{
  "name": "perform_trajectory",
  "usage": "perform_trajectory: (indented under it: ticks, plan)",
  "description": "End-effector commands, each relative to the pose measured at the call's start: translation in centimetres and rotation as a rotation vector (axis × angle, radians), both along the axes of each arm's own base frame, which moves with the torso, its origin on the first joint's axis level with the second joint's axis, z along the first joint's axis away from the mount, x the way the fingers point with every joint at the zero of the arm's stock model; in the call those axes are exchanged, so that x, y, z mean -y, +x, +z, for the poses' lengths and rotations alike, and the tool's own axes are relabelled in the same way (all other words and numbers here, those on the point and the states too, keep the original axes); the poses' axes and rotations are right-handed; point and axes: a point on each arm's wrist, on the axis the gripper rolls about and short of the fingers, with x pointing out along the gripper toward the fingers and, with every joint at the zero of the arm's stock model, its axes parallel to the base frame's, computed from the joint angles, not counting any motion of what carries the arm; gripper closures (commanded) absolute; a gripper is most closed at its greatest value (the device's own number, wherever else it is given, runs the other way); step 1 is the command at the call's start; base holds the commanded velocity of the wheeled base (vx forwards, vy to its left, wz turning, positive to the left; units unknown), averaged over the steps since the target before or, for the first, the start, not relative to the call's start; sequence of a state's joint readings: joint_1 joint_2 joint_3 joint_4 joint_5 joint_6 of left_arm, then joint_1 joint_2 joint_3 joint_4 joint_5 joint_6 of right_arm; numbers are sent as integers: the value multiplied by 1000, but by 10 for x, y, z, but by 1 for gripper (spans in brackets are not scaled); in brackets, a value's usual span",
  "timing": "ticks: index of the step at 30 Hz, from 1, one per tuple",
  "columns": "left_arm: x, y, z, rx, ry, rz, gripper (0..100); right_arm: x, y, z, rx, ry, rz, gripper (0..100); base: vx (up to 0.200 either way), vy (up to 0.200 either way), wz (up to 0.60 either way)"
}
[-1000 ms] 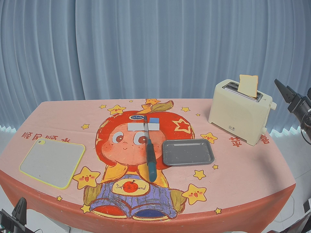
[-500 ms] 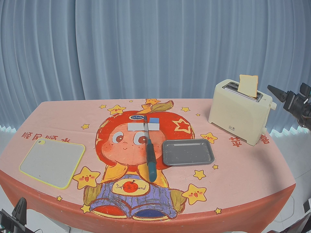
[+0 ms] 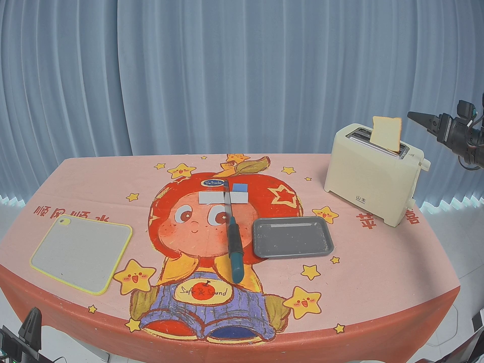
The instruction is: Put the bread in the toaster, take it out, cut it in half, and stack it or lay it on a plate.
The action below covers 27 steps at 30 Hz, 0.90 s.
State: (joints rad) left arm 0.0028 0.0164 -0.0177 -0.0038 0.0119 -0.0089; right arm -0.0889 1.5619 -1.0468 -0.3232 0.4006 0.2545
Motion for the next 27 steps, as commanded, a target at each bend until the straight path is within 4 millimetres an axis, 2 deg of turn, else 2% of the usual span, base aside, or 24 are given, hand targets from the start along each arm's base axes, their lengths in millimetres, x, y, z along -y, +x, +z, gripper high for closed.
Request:
perform_trajectory:
  ticks: [1, 4, 12, 18, 27]
  plan:
    - [0, 1, -5, -11, 0, 1, 100, 3, 34, -13, -47, 8, 5, 0, 0, 0, 0]
    - [0, 1, -5, -11, 0, 1, 100, 5, 54, -18, -55, 11, 3, 0, 0, 0, 0]
    - [0, 1, -5, -11, 0, 1, 100, 7, 79, -32, -74, 9, 2, 0, 0, 0, 0]
    - [0, 1, -5, -11, 0, 1, 100, 8, 86, -30, -66, 8, 2, 0, 0, 0, 0]
    - [0, 1, -5, -11, 0, 1, 100, 10, 105, -39, -77, 14, 1, 0, 0, 0, 0]
